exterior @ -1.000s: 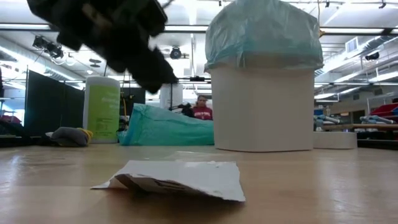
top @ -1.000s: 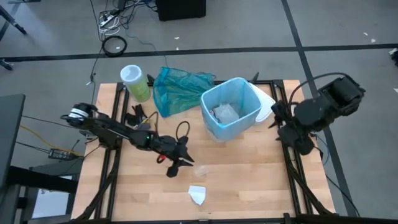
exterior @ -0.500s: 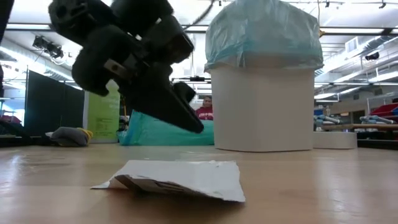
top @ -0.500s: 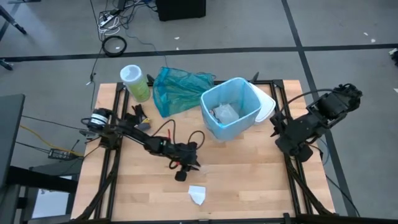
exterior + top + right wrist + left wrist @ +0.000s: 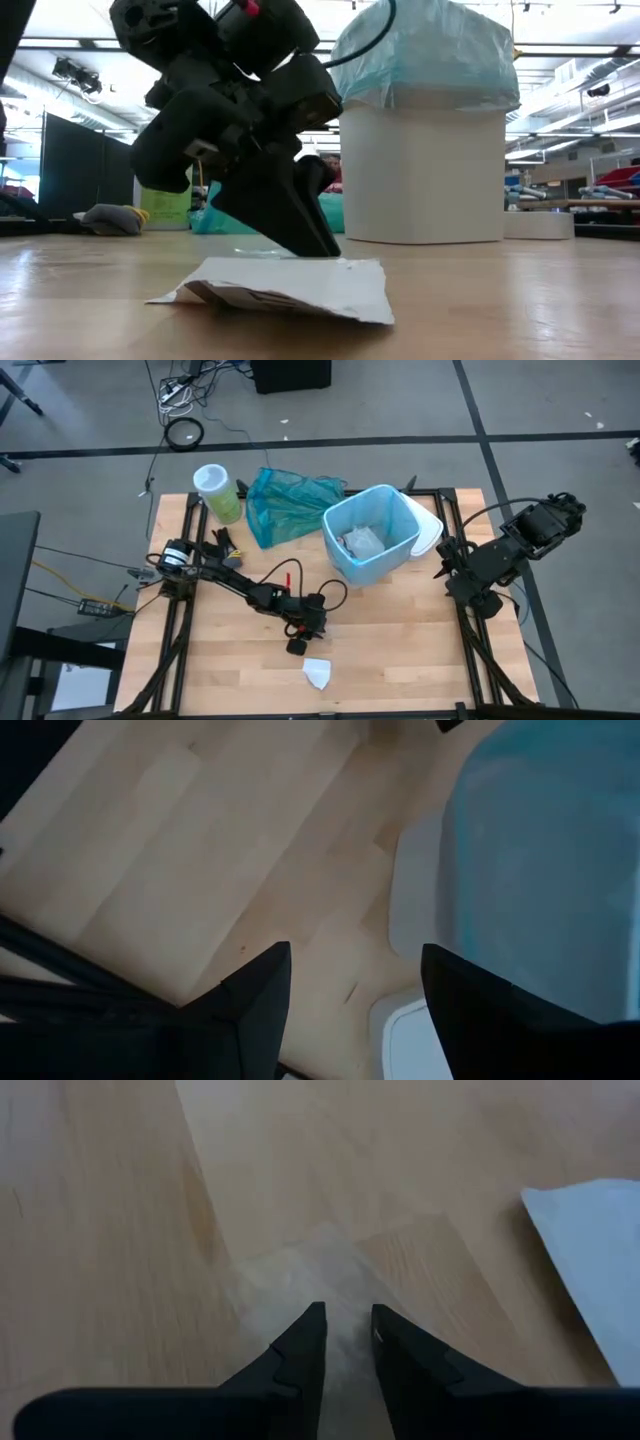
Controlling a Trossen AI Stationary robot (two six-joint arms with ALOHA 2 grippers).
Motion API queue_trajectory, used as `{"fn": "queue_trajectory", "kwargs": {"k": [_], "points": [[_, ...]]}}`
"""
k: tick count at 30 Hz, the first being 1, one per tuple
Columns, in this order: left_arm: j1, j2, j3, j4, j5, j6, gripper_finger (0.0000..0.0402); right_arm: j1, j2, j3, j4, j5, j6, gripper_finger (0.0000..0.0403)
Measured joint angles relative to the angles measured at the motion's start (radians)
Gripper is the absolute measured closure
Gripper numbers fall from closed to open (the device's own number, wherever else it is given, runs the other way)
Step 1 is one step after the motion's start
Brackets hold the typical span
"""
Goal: Place trash/remove bag and relplace
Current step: Put the clear plastic into the white trash bin
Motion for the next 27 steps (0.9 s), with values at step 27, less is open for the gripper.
{"fn": "queue_trajectory", "kwargs": {"k": [27], "points": [[0.031,-0.105,0.304,-0.454,-0.195,-0.083,0.0400,0.000,-0.054,0.000,0.024,0.027,-0.113,0.0192]]}}
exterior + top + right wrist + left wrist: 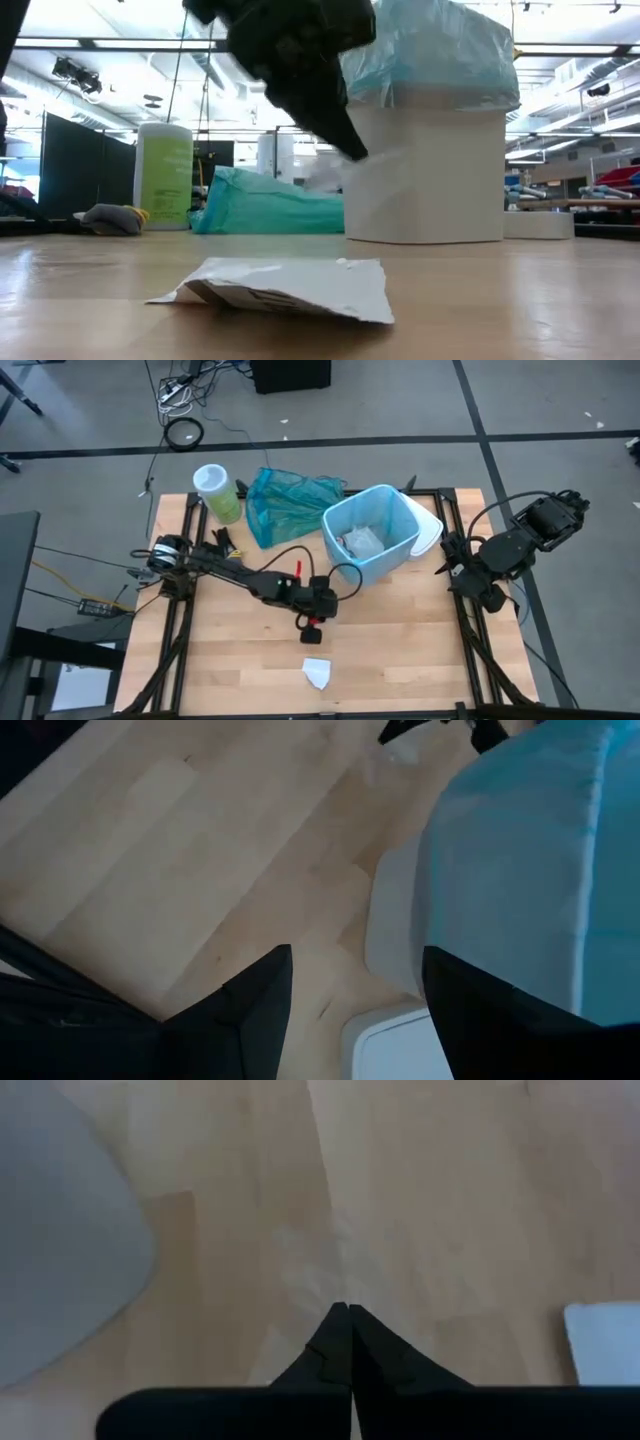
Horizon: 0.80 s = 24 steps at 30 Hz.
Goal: Place trash/remove bag and relplace
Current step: Put the clear plastic into the white trash bin
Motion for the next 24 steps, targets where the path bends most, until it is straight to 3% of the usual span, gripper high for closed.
{"fn": "queue_trajectory", "kwargs": {"k": [13,24], "points": [[0.030,-0.104,0.349,-0.336,-0.017,0.125,0.0401,0.000,-0.022,0.000,-0.006,0.021,-0.104,0.0192],[0.042,-0.170,0.679,-0.333,-0.140,0.233,0.0401,0.000,-0.030,0.000,-0.003,0.103,-0.144,0.0192]]}}
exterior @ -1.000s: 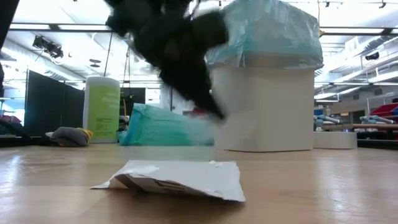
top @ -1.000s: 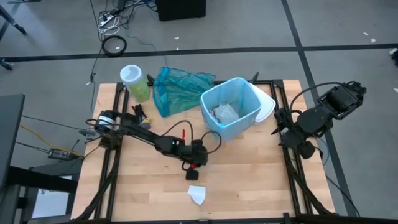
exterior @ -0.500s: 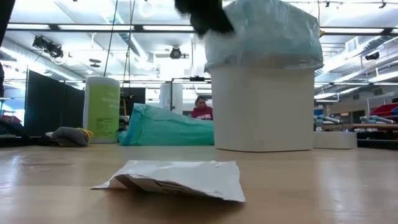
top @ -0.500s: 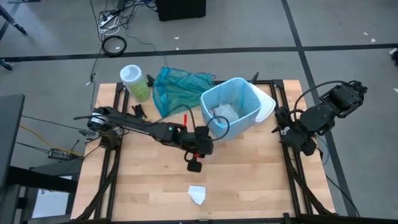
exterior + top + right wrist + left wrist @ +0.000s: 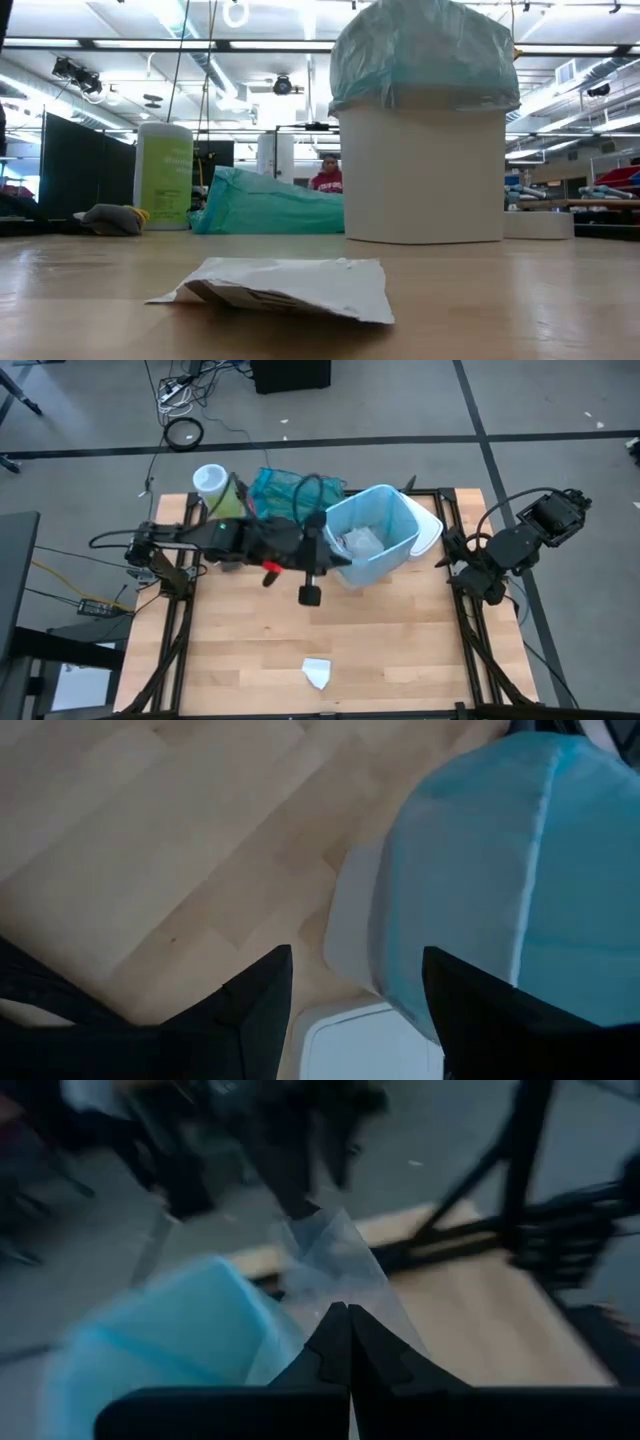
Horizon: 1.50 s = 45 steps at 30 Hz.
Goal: Place trash/remove bag and relplace
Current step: Put the clear plastic into the white trash bin, then put the white paper into the white trash bin
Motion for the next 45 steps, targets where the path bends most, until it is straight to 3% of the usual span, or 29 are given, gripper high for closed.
{"fn": "queue_trajectory", "kwargs": {"k": [4,11,17,19,27,31,34,38,41,45], "points": [[0.051,0.002,0.030,0.042,-0.072,0.107,0.0401,0.000,0.001,0.000,0.002,0.045,0.000,0.0192],[0.214,0.060,0.025,0.044,-0.061,0.111,0.0400,0.000,0.001,0.000,0.002,0.056,-0.007,0.0192],[0.294,0.133,0.025,0.044,0.074,0.109,0.0380,0.000,0.001,0.000,0.003,0.056,0.001,0.0192],[0.312,0.156,0.025,0.025,0.163,0.113,0.0370,0.000,0.001,0.000,0.002,0.056,0.017,0.0192],[0.347,0.171,0.032,0.006,0.385,0.107,0.0313,0.000,0.001,0.000,0.005,0.054,0.021,0.0192],[0.324,0.164,0.137,-0.071,0.402,-0.040,0.0289,0.000,0.001,0.000,0.003,0.045,0.022,0.0192],[0.279,0.157,0.269,-0.256,0.460,-0.055,0.0286,0.000,0.001,0.000,0.002,0.027,0.028,0.0192],[0.172,0.157,0.369,-0.465,0.452,-0.080,0.0296,0.000,0.000,-0.017,0.006,0.021,0.029,0.0192],[0.080,0.153,0.364,-0.598,0.444,-0.126,0.0309,0.000,0.000,-0.051,0.006,0.015,0.030,0.0192],[-0.043,0.152,0.258,-0.629,0.439,-0.198,0.0322,0.000,-0.001,-0.111,0.005,-0.011,0.038,0.0192]]}}
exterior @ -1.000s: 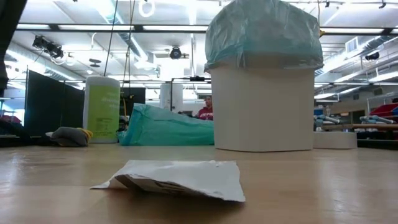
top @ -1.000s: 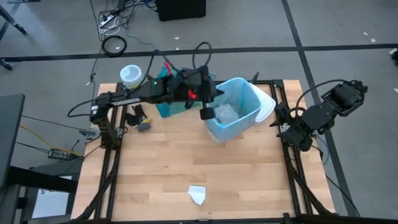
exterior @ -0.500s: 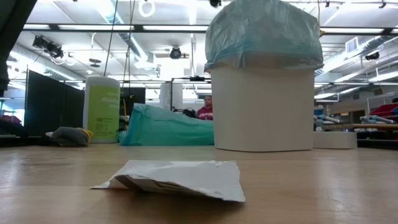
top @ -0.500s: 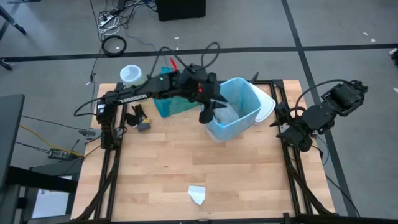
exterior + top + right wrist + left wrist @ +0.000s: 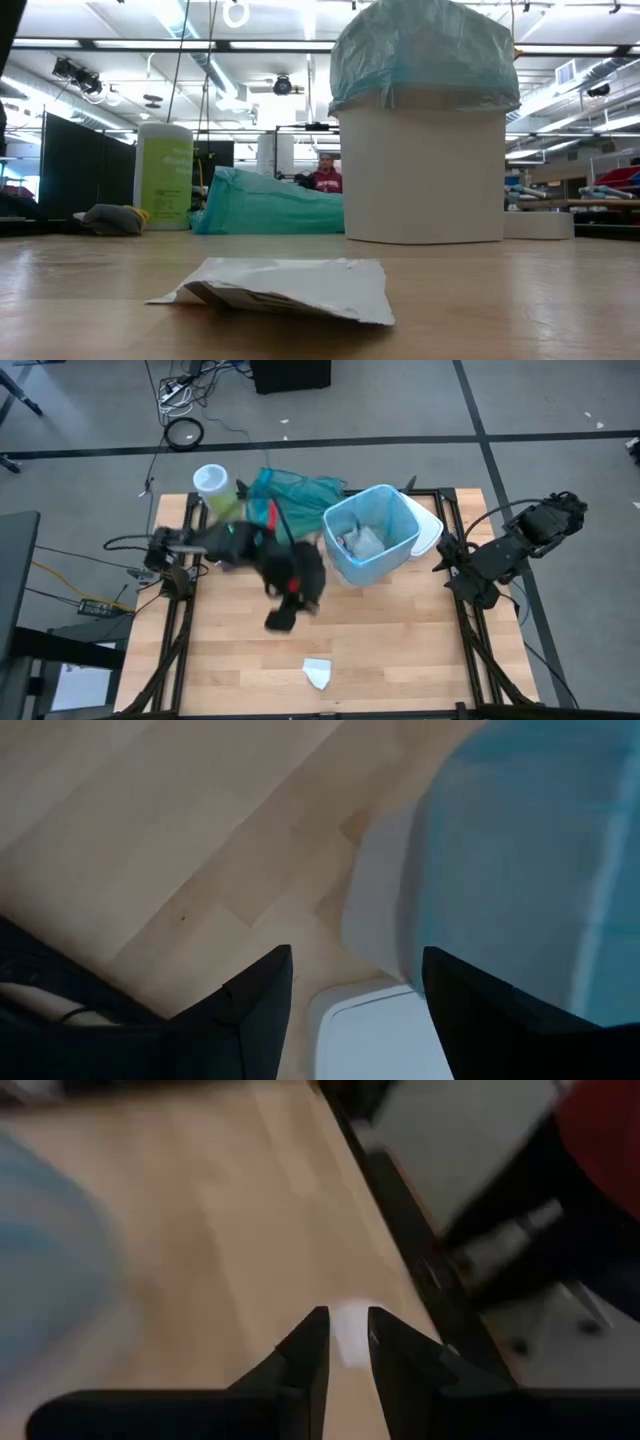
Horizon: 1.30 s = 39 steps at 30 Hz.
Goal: Place trash/remove bag and relplace
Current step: Put the white paper into the white trash bin
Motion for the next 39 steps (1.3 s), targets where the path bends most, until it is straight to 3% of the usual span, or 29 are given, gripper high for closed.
{"fn": "queue_trajectory", "kwargs": {"k": [5,8,13,17,20,24,28,31,39], "points": [[-0.119,0.000,-0.200,0.020,-0.005,-0.058,0.0325,0.000,0.000,-0.053,0.023,-0.061,0.010,0.0192],[-0.169,-0.023,-0.361,0.136,-0.003,-0.094,0.0325,0.000,0.000,-0.056,0.026,-0.082,0.009,0.0192],[-0.231,-0.126,-0.695,0.551,-0.018,-0.284,0.0325,0.000,-0.015,-0.056,0.047,-0.101,0.011,0.0192],[-0.282,-0.184,-0.956,0.859,-0.152,-0.465,0.0325,0.000,-0.031,-0.056,0.048,-0.102,0.017,0.0192],[-0.306,-0.195,-1.115,1.083,-0.218,-0.528,0.0325,0.000,-0.038,-0.056,0.048,-0.102,0.017,0.0192],[-0.308,-0.171,-1.285,1.425,-0.230,-0.540,0.0325,0.000,-0.039,-0.056,0.052,-0.102,0.018,0.0192],[-0.306,-0.128,-1.368,1.624,-0.283,-0.537,0.0325,0.000,-0.039,-0.056,0.053,-0.102,0.033,0.0192],[-0.297,-0.095,-1.383,1.644,-0.304,-0.508,0.0319,-0.001,-0.039,-0.056,0.054,-0.102,0.048,0.0192],[-0.246,-0.032,-1.384,1.729,-0.243,-0.511,0.0269,0.000,-0.039,-0.056,0.071,-0.103,0.068,0.0192]]}}
